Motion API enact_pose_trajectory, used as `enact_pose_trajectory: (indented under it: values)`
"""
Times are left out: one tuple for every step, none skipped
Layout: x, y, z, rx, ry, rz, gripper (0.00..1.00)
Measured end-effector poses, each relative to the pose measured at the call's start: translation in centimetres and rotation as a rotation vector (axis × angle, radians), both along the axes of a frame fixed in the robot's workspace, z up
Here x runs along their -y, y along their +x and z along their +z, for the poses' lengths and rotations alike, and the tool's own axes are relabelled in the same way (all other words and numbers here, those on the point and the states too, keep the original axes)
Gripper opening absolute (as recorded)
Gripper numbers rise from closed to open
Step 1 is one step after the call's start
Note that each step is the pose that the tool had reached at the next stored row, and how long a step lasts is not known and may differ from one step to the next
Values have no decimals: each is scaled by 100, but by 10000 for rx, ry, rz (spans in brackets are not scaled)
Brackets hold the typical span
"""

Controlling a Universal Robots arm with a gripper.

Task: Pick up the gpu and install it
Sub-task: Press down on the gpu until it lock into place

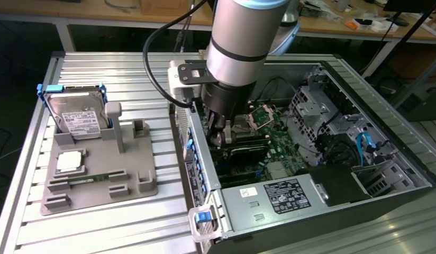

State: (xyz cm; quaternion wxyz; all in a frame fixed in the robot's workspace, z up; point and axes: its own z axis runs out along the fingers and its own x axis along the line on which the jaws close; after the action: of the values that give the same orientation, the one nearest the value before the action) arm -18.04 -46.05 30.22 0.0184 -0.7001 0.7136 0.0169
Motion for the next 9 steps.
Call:
enact_pose_trajectory:
  values:
    - [0,-10,0,0,2,1,11]
    - [0,-22,1,0,1,1,11]
    - [0,-30,1,0,1,0,11]
    - [0,-37,1,0,1,1,11]
    - [0,-43,1,1,2,1,11]
    - [-1,-46,1,1,2,0,11]
    - [0,-51,1,1,1,1,11]
    - [0,-57,1,0,1,1,11]
    - [0,-65,1,0,1,1,11]
